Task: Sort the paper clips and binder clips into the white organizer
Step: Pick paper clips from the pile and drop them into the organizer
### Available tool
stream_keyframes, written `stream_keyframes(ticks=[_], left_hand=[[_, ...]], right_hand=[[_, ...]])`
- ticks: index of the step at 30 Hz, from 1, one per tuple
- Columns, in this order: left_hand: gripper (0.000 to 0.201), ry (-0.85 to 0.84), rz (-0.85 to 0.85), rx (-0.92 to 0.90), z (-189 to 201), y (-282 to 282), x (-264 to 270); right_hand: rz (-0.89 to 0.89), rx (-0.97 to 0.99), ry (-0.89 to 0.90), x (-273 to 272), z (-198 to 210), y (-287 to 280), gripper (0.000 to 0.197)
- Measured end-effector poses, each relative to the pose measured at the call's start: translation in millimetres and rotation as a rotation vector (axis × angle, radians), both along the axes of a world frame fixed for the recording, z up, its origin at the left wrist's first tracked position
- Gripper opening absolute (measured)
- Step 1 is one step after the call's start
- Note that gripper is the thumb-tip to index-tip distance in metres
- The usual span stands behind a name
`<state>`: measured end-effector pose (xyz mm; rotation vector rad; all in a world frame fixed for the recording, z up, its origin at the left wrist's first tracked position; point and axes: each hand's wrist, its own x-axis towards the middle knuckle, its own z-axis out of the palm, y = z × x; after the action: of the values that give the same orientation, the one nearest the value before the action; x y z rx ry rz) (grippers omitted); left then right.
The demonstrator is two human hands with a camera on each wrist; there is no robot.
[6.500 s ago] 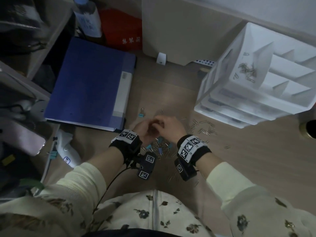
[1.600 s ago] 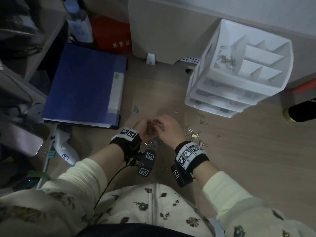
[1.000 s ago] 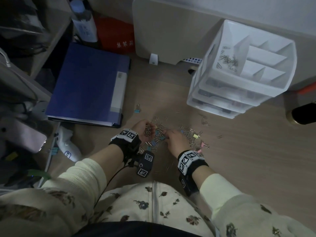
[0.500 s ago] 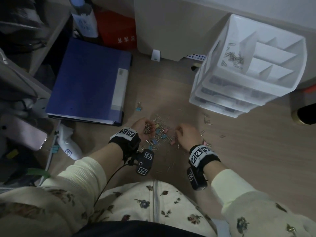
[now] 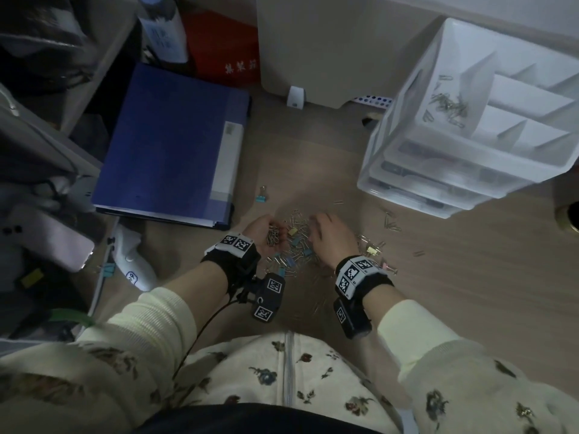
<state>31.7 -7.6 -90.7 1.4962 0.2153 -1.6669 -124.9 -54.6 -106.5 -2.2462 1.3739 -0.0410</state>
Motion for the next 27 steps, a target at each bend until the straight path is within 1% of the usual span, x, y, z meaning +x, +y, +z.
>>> stream_keyframes(ticks=[5, 8, 12, 18, 20, 23, 25, 27], left_hand=[[0.022, -0.010, -0.006, 0.004, -2, 0, 2], [0.023, -0.004, -0.012, 0.014, -2, -2, 3], [0.020, 0.018, -0.007, 0.016, -3, -4, 1], [0.026, 0.029, -0.016, 0.020, -2, -6, -7], [0.027, 0.019, -0.017, 0.020, -2, -6, -8], [0.026, 0.017, -0.016, 0.014, -2, -7, -7], [0.025, 0.009, -0.027, 0.004, -2, -7, -7], [0.025, 0.005, -0.035, 0.002, -3, -7, -5]], right_hand=[[0.041, 0.048, 0.088, 11, -4, -4, 0.034], [0.045, 0.106, 0.079, 7, -2, -3, 0.039], [0.021, 0.184, 0.077, -12, 3, 0, 0.044], [0.059, 0.253, 0.042, -34, 8, 10, 0.049], [0.047, 0.248, 0.031, -34, 9, 12, 0.045], [0.003, 0.163, 0.020, -28, 9, 8, 0.036], [0.020, 0.143, 0.055, -19, 10, 2, 0.040], [0.064, 0.158, 0.089, -9, 9, -5, 0.050]])
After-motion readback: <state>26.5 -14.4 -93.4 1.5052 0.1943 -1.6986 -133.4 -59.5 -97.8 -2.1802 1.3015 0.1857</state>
